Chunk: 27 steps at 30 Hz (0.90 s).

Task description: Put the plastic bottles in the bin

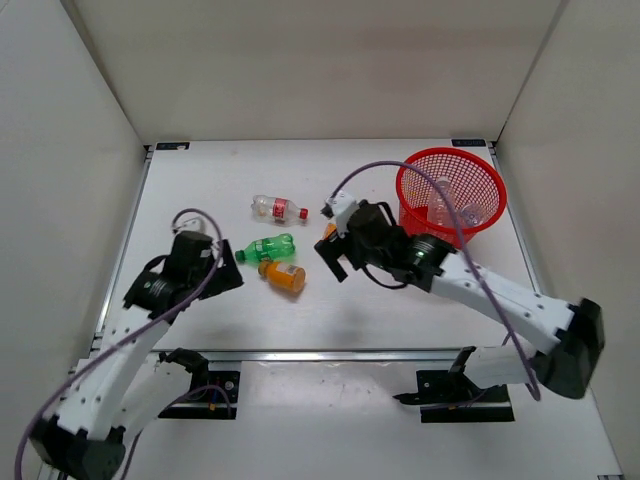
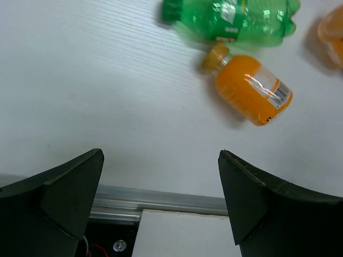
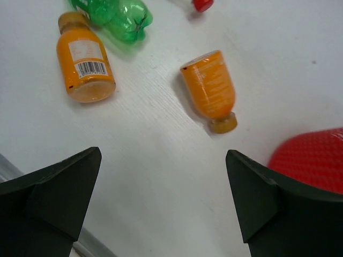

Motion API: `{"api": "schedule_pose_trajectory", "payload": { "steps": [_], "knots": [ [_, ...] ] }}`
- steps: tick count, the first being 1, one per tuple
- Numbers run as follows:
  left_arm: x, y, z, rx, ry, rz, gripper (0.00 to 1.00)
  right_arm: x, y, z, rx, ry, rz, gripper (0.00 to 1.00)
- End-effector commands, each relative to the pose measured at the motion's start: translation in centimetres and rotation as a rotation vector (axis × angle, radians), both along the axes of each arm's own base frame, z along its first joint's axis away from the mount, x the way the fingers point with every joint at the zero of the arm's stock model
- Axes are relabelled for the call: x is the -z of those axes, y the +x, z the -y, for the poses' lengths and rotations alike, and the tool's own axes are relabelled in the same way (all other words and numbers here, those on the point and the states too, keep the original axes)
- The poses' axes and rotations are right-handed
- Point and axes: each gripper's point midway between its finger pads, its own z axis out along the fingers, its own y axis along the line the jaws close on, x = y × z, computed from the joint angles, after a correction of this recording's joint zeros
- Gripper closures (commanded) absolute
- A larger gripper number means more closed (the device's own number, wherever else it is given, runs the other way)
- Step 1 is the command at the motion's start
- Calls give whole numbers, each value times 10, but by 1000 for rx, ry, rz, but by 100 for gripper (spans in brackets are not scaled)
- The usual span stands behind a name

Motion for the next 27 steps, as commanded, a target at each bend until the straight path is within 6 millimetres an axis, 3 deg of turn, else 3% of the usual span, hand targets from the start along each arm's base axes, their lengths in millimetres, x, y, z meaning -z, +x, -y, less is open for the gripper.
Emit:
{"api": "schedule_pose_trajectory", "payload": {
  "steps": [1, 2, 4, 5, 6, 7, 8, 10, 15, 19, 22, 27],
  "knots": [
    [-22, -23, -27, -120, -82, 53, 1, 8, 9, -51, -166, 57, -10, 0],
    [-20, -31, -33, -125, -55, 32, 1, 20, 10, -67, -210, 44, 1, 1],
    [-22, -40, -42, -157, -13, 30, 2, 19, 16, -94, -273, 61, 26, 1],
    [-19, -45, -45, -160, 16, 11, 2, 35, 11, -111, -325, 65, -29, 1],
    [-22, -49, -44, -144, 23, 14, 1, 26, 21, -119, -317, 88, -29, 1],
    [-19, -52, -46, -154, 40, -5, 1, 31, 27, -129, -319, 87, -52, 1],
    [-18, -55, -46, -148, 38, -5, 1, 51, 34, -131, -286, 51, -89, 1],
    [-19, -58, -45, -140, 19, 0, 2, 52, 53, -131, -228, 28, -68, 1],
    [-23, -63, -31, -82, -53, 1, 1, 67, 94, -96, -150, -52, -81, 1],
    [-13, -67, -24, -63, -75, -25, 1, 96, 121, -57, -152, -147, -95, 0],
    [-8, -67, -22, -55, -81, -35, 1, 130, 122, -35, -180, -222, -146, 2],
    [-4, -61, -18, -34, -65, -59, 1, 159, 133, -17, -170, -239, -153, 1]
  ]
}}
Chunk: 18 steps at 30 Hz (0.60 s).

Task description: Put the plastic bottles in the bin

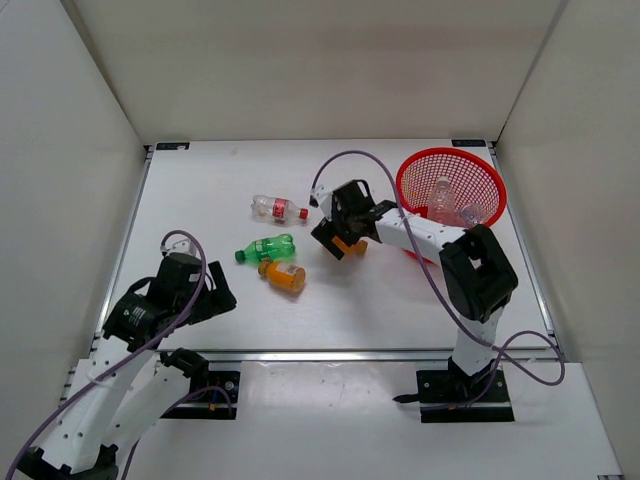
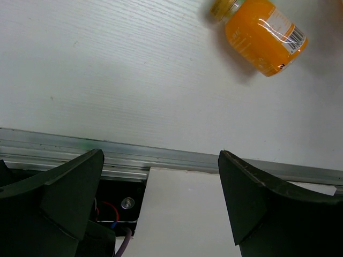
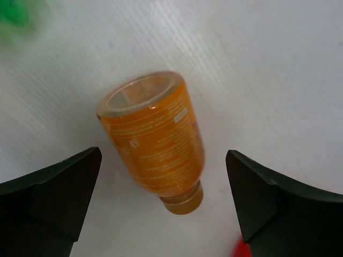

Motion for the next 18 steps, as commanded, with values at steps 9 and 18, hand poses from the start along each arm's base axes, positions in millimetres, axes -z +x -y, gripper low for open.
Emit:
{"api": "schedule_pose_trajectory", "payload": {
  "steps": [9, 18],
  "knots": [
    [-8, 20, 10, 16, -17, 29, 1, 32, 2, -14, -5, 70, -40, 47],
    [-5, 24, 18, 45, -46, 28, 1, -146, 13, -7, 148, 237, 253, 57]
  ]
}}
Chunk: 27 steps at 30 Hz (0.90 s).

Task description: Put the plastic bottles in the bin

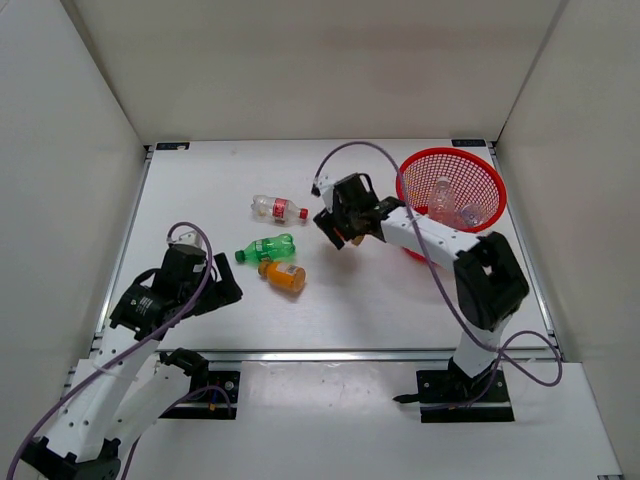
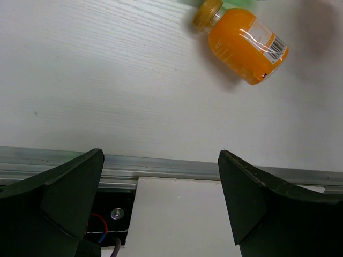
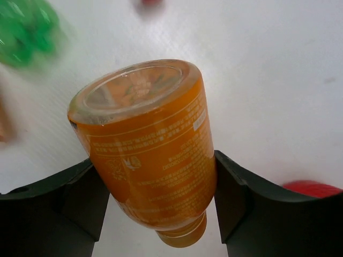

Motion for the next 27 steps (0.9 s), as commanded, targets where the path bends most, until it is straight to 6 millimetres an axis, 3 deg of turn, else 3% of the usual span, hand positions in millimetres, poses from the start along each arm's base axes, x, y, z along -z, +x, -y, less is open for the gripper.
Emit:
{"api": "schedule_pose_trajectory", "payload": {
  "steps": [1, 4, 5, 6, 8, 10, 12, 13, 15, 19, 20, 21, 23, 27],
  "knots": [
    [-2, 7, 6, 21, -21, 28, 2, -165, 23, -1, 123, 211, 310, 58],
    [5, 10, 9, 14, -34, 19, 1, -244, 25, 45, 271, 288, 440, 57],
    [4, 14, 11, 17, -43, 28, 2, -249, 29, 58, 325, 288, 451, 56],
    [4, 16, 14, 20, -55, 32, 1, -263, 30, 82, 382, 289, 484, 55],
    [6, 18, 17, 33, -64, 25, 2, -272, 33, 131, 493, 278, 522, 54],
    [5, 21, 19, 27, -67, 28, 1, -269, 35, 159, 565, 309, 504, 56],
    [6, 22, 20, 31, -70, 25, 1, -249, 40, 196, 633, 312, 462, 55],
    [4, 23, 20, 29, -69, 27, 1, -247, 37, 199, 648, 342, 448, 53],
    [4, 24, 22, 29, -75, 27, 1, -218, 37, 209, 662, 309, 386, 50],
    [7, 29, 24, 21, -82, 25, 1, -183, 40, 229, 765, 223, 347, 48],
    [7, 29, 26, 26, -87, 26, 1, -180, 41, 238, 797, 202, 345, 40],
    [8, 29, 26, 25, -84, 19, 1, -170, 42, 241, 821, 217, 306, 23],
    [8, 31, 25, 19, -71, 18, 1, -173, 42, 247, 842, 253, 294, 3],
    [6, 37, 25, 16, -63, 29, 1, -199, 43, 248, 822, 314, 359, 1]
  ]
}}
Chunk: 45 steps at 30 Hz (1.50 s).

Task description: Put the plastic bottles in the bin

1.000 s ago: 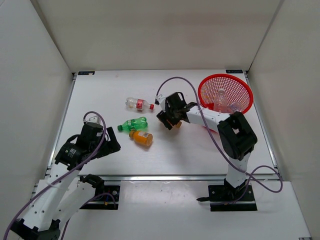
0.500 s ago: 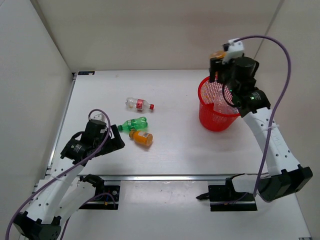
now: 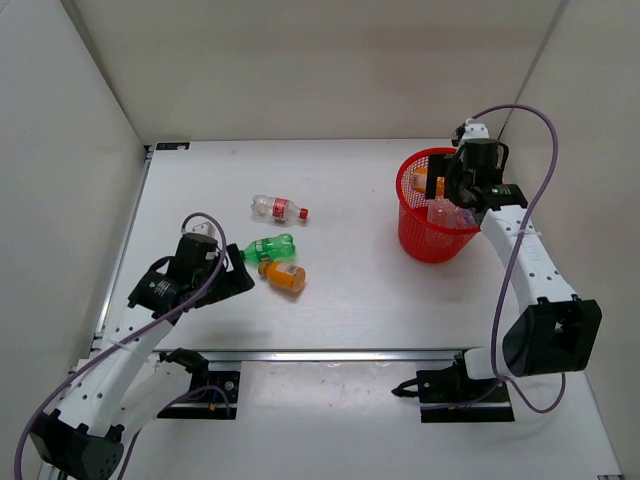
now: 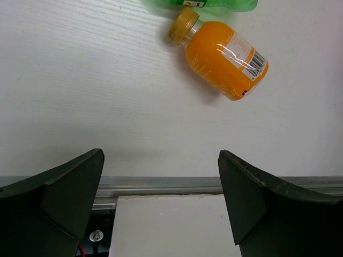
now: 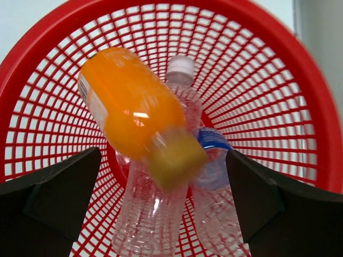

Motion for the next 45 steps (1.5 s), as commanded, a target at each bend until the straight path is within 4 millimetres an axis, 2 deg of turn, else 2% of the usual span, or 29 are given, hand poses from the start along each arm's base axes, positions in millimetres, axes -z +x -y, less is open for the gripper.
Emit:
{"api": "schedule_pose_trajectory", "payload": {
  "steps": [1, 7, 11, 17, 22, 25, 27, 28, 31, 32, 34, 37, 41, 43, 45],
  "knots": [
    [-6, 9, 3, -2, -10, 29, 2, -62, 3, -2, 6, 49, 186, 1],
    [9, 18, 26, 34, -39, -4, 2, -93, -10, 5, 30, 38, 255, 0],
    [20, 38, 49, 21, -61, -23, 1, -103, -31, 9, 67, 23, 275, 1],
    [18, 73, 73, -100, -150, 13, 1, -95, -69, 32, 228, -104, 231, 1],
    [45, 87, 80, -180, -185, -31, 1, -84, -90, 57, 279, -56, 224, 1],
    [48, 96, 87, -207, -142, -23, 1, -89, -99, 67, 284, -27, 269, 0],
    [58, 97, 95, -204, -129, -47, 1, -78, -104, 72, 298, -41, 235, 0],
    [57, 100, 94, -220, -128, -46, 1, -84, -106, 77, 320, -57, 253, 1],
    [77, 99, 97, -229, -100, -96, 1, -75, -111, 82, 336, -88, 237, 1],
    [74, 101, 99, -225, -107, -89, 1, -76, -110, 82, 333, -87, 245, 1],
    [86, 97, 97, -228, -79, -127, 1, -76, -115, 83, 337, -87, 252, 1],
    [88, 93, 102, -221, -87, -117, 1, -79, -120, 92, 372, -103, 263, 0],
    [103, 83, 99, -211, -68, -151, 1, -81, -125, 101, 396, -110, 264, 1],
    [104, 83, 101, -196, -69, -144, 3, -75, -126, 97, 388, -104, 252, 0],
    [110, 75, 100, -176, -66, -160, 9, -73, -129, 97, 395, -99, 254, 0]
  ]
}}
